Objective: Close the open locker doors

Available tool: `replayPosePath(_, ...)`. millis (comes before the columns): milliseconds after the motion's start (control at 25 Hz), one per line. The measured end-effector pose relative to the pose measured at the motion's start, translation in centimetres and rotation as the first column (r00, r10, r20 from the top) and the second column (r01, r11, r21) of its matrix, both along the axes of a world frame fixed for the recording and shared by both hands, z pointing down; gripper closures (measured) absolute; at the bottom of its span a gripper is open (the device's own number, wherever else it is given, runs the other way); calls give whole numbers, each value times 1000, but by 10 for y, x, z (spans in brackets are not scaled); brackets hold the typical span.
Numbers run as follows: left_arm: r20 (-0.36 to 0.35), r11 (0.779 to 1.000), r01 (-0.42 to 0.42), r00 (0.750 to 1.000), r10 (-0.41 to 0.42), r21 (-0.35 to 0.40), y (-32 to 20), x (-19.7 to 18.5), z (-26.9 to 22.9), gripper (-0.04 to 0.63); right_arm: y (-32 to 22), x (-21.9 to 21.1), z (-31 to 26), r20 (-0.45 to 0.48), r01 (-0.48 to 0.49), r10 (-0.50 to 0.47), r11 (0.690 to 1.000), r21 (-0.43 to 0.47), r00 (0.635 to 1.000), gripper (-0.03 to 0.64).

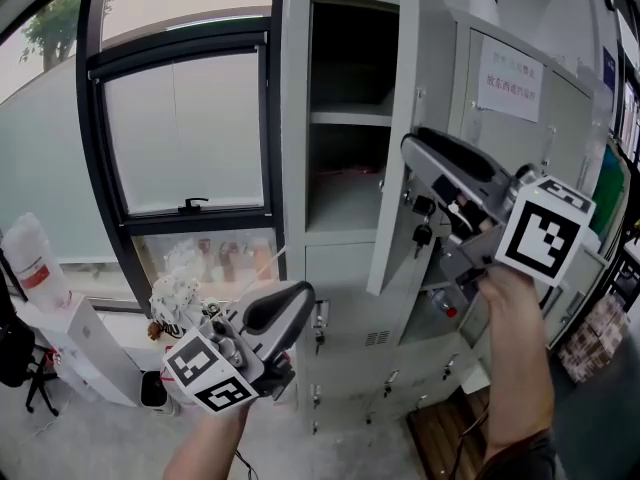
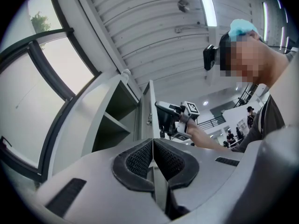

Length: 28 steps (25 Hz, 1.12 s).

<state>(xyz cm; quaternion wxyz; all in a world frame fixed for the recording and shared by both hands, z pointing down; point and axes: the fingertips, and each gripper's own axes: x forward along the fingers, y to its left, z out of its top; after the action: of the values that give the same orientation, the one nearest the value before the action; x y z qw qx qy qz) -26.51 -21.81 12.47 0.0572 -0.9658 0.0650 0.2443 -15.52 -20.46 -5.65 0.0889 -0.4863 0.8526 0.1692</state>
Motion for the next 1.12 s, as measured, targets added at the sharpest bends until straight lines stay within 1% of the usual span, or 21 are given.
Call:
replayPosePath(200, -4, 1000, 18, 1000, -18, -7, -12, -22, 2, 583, -23, -16, 0, -4, -22, 22, 1000, -9, 1000, 497)
replayPosePath(520, -9, 998, 54, 998, -54, -20, -27, -45, 5, 583, -53, -27, 0, 6, -38, 38, 999, -25, 999, 506)
replayPosePath(560, -8, 998, 58, 998, -58, -21, -29, -47, 6, 583, -57, -26, 0, 8, -47, 47, 999, -24, 999, 515)
replayPosePath(600, -7, 998, 61, 998, -61, -23, -31, -50, 6, 583, -61, -25, 0, 11, -56, 56, 998, -24, 998, 555)
replayPosePath(680, -7, 997, 67, 998, -68, -25, -34, -55, 7, 583, -69, -24, 3, 17, -69, 70, 997, -31, 997, 566)
replayPosePath(800, -8, 997, 73, 997, -73, -26, -39, -61, 8, 583, -80, -27, 7, 1, -89, 89, 995, -40, 996, 574)
replayPosePath(1120, -12, 997, 79, 997, -79, -27, -52, -70, 8, 583, -114, -34, 14, -2, -79, 79, 994, -80, 997, 574)
